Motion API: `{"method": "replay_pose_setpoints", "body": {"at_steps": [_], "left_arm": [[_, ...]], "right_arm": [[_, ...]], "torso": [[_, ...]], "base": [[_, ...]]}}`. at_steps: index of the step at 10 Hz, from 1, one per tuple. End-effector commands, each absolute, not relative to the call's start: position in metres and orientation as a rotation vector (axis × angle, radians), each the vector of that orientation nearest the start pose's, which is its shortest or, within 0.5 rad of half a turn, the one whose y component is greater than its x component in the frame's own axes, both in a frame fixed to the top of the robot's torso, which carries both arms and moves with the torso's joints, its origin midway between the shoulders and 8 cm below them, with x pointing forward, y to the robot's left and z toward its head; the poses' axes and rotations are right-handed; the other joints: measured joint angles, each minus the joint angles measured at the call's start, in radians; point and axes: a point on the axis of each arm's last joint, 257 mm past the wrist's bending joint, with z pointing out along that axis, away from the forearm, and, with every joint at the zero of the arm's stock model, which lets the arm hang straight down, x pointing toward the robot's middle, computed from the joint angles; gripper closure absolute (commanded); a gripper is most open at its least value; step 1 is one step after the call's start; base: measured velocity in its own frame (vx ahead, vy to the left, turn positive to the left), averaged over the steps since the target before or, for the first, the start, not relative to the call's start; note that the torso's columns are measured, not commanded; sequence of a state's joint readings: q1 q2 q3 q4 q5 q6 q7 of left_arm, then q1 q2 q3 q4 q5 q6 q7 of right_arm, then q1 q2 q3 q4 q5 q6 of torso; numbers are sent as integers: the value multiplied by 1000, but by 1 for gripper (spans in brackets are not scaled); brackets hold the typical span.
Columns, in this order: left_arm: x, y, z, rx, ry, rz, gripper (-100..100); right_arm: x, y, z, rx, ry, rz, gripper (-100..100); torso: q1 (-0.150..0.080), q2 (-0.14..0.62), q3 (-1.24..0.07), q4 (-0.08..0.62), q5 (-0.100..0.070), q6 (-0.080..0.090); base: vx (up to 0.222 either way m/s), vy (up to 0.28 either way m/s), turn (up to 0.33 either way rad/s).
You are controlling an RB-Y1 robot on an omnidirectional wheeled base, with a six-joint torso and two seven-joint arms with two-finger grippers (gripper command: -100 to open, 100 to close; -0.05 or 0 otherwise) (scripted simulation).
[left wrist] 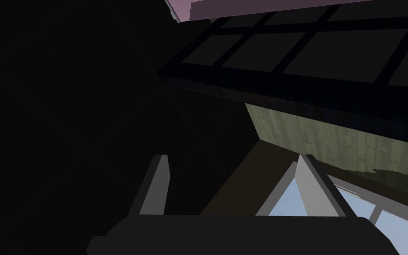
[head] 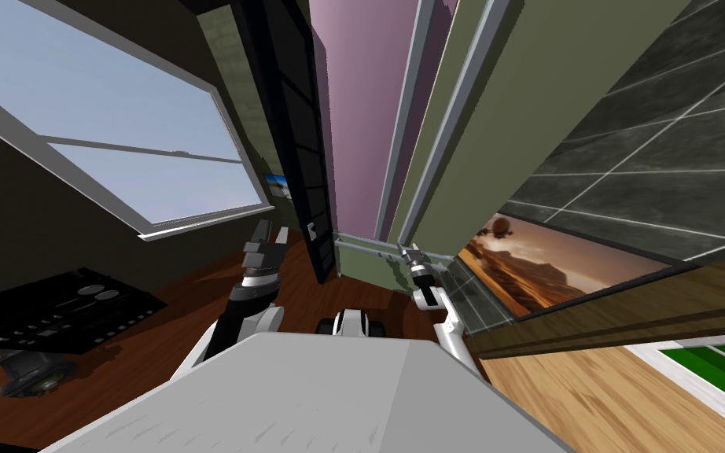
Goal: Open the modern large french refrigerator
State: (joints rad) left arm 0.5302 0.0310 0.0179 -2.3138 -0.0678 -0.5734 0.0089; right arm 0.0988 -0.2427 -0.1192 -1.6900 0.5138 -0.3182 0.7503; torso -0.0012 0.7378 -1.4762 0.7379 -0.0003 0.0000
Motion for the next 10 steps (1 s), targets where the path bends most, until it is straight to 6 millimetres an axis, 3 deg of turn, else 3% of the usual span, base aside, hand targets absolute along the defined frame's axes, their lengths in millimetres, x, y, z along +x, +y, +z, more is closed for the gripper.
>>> {"method": "replay_pose_setpoints", "body": {"at_steps": [1, 10], "left_arm": [[323, 271, 43, -527, 623, -1262, 0], [323, 271, 43, -527, 623, -1262, 0]], "right_arm": [[515, -309, -150, -122, 1334, 1, -100], [551, -341, -193, -330, 1447, -316, -100]], "torso": [[1, 0, 0, 0, 0, 0], [2, -2, -1, 0, 1, 0]], "base": [[60, 120, -37], [47, 125, -32]]}}
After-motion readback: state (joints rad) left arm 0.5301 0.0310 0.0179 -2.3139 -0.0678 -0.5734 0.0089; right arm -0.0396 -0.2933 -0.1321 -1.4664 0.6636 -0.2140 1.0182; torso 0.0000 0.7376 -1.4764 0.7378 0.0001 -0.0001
